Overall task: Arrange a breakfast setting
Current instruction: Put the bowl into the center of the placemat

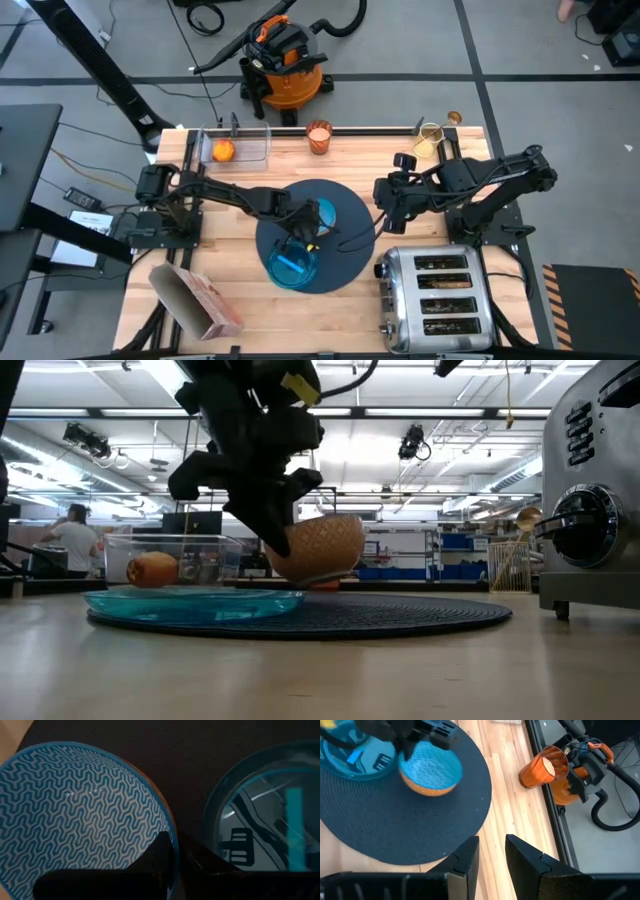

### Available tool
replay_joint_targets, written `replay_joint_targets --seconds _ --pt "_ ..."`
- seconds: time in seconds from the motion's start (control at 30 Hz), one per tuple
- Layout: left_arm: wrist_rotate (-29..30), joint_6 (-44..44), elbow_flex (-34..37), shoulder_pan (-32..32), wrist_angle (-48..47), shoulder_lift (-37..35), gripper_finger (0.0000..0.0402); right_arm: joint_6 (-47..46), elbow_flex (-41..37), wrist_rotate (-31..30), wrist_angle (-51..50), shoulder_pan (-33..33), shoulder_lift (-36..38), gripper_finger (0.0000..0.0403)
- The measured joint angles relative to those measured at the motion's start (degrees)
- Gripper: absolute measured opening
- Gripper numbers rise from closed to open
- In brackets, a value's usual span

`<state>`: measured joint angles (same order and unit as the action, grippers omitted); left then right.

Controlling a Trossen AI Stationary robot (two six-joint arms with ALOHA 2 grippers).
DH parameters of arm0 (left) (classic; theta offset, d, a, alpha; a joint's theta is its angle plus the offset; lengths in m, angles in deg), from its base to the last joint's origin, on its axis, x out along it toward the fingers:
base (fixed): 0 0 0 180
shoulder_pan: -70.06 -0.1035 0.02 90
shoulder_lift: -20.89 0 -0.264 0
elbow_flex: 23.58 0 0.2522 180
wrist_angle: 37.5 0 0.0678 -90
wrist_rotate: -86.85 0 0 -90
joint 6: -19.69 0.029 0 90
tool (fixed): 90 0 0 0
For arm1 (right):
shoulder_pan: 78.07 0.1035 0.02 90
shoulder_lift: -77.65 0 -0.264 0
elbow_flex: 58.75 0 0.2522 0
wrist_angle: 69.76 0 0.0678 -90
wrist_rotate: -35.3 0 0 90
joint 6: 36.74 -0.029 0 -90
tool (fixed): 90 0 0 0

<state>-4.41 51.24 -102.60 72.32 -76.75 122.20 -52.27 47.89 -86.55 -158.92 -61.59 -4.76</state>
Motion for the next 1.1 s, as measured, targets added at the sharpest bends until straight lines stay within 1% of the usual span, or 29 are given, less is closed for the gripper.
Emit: replay_joint_targets --seconds 0.1,0.4,0.73,0.87,0.97,1.1 --pt "0.2 1.4 0.0 -0.1 -0.7 1.1 0.0029 0.0 0.0 0.0 0.4 0.0 0.0 0.0103" --pt "0.3 0.7 0.0 -0.1 1.2 1.9 0.0029 -1.3 0.0 0.0 0.4 0.0 0.0 0.0103" --pt "-0.3 -0.7 0.0 0.5 0.3 2.5 0.0031 -2.5 0.0 0.4 0.8 0.0 0.0 0.0103" --pt "0.1 -0.9 0.0 0.6 0.2 2.5 0.0040 -2.7 0.0 0.5 0.8 0.0 0.0 0.0103" --pt "3.1 -1.6 0.0 0.7 0.2 2.5 0.0051 -4.1 0.0 0.5 0.8 0.0 0.0 0.0103" --pt "4.2 -2.4 0.0 0.6 0.0 2.5 0.0069 -4.6 0.0 0.6 0.8 0.0 0.0 0.0103"
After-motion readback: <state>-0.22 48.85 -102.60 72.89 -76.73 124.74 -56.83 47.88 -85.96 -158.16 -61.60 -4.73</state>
